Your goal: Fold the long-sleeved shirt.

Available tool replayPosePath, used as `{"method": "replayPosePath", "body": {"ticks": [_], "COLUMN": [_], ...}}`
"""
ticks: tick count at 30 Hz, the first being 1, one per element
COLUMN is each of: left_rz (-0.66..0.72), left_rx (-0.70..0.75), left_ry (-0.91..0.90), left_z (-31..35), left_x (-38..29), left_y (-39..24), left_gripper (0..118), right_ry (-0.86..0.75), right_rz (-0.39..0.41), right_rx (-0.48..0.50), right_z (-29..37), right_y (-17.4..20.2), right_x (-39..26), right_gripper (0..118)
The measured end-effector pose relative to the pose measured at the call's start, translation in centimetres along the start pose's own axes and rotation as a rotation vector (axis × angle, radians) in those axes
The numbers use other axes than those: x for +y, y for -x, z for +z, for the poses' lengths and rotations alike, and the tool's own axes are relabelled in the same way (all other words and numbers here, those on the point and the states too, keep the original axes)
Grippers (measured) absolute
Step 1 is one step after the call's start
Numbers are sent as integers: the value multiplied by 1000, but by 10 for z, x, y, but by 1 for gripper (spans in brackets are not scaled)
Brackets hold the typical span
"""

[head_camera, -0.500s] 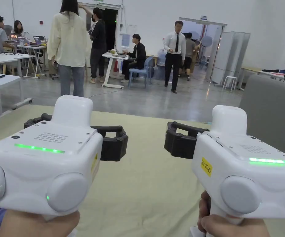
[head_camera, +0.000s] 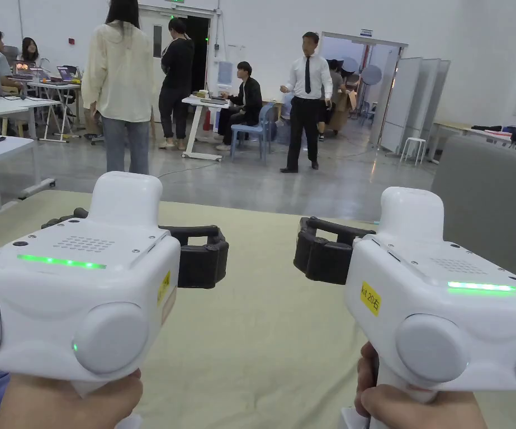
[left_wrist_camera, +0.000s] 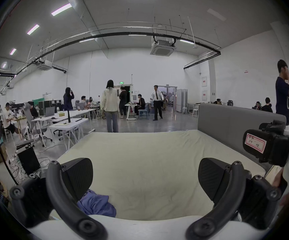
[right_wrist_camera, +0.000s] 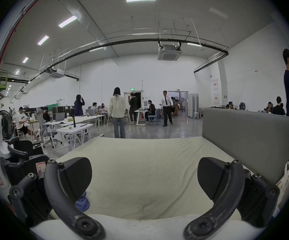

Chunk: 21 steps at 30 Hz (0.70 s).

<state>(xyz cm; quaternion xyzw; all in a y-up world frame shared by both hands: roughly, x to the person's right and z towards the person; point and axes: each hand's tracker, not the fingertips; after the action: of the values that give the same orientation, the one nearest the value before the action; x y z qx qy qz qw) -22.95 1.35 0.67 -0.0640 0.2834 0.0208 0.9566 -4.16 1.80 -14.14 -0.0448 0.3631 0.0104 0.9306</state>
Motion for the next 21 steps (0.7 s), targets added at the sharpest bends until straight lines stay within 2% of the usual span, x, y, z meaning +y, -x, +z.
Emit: {"method": "replayPosePath", "body": {"ticks": [21], "left_rz": [23], "left_rx": [-16], "left_ry": [26], "left_z": [-4], "left_x": [0], "left_y": [4], "left_gripper": [118], "right_ry": [4], "right_rz": [-6], "right_rx": [-4], "right_z": [1], "right_y": [2], "right_x": [-2], "right_gripper": [118]}}
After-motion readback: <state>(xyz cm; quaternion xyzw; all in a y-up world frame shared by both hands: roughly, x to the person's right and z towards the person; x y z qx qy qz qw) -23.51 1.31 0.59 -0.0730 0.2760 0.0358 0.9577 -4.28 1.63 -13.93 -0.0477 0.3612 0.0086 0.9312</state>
